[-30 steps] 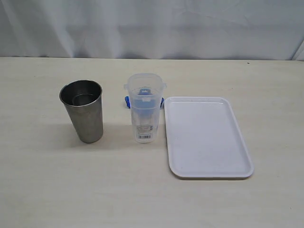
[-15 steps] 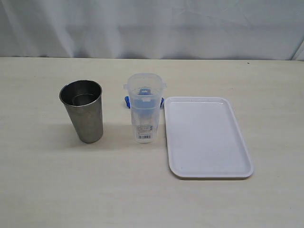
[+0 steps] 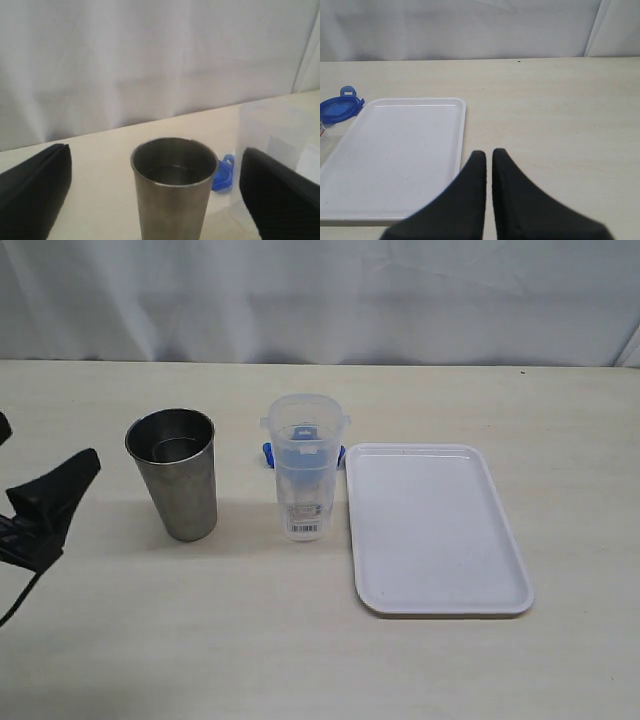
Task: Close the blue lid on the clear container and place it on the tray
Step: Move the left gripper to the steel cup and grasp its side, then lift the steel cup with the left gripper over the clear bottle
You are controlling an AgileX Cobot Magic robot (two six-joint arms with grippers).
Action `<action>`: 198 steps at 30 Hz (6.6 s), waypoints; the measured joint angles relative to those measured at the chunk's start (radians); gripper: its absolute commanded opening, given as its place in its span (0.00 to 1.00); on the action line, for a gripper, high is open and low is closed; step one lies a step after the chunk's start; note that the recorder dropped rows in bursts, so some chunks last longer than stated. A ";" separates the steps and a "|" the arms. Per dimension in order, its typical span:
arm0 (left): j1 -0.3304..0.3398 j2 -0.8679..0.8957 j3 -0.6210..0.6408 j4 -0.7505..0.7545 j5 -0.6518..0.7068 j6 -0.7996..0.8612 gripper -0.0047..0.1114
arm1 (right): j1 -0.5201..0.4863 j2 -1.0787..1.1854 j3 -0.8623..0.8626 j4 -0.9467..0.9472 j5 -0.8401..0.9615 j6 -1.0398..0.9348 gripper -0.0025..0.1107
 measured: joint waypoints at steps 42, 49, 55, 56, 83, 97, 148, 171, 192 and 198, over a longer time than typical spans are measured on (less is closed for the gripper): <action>0.000 0.682 -0.277 0.227 -0.123 0.107 0.87 | 0.000 0.000 0.000 0.000 0.000 0.000 0.06; 0.000 0.765 -0.355 0.243 -0.130 0.107 0.87 | 0.000 0.000 0.000 0.000 0.000 0.000 0.06; 0.000 0.790 -0.400 0.247 -0.133 0.107 0.87 | 0.000 0.000 0.000 0.000 0.000 0.000 0.06; 0.000 0.790 -0.404 0.247 -0.135 0.107 0.87 | 0.000 0.000 0.000 0.000 0.000 0.000 0.06; 0.000 0.793 -0.477 0.284 -0.140 0.089 0.87 | 0.000 0.000 0.000 0.000 0.000 0.000 0.06; -0.009 0.830 -0.536 0.324 -0.144 0.053 0.87 | 0.000 0.000 0.000 0.000 0.000 0.000 0.06; -0.077 0.838 -0.607 0.365 -0.076 0.016 0.04 | 0.000 0.000 0.000 0.000 0.000 0.000 0.06; -0.077 0.619 -0.706 0.381 -0.035 -0.214 0.04 | 0.000 0.000 0.000 0.000 0.000 0.000 0.06; -0.196 0.619 -0.921 0.440 0.258 -0.260 0.04 | 0.000 0.000 0.000 0.000 0.000 0.000 0.06; -0.207 0.619 -0.929 0.458 0.264 -0.260 0.04 | 0.000 0.000 0.000 0.000 0.000 0.000 0.06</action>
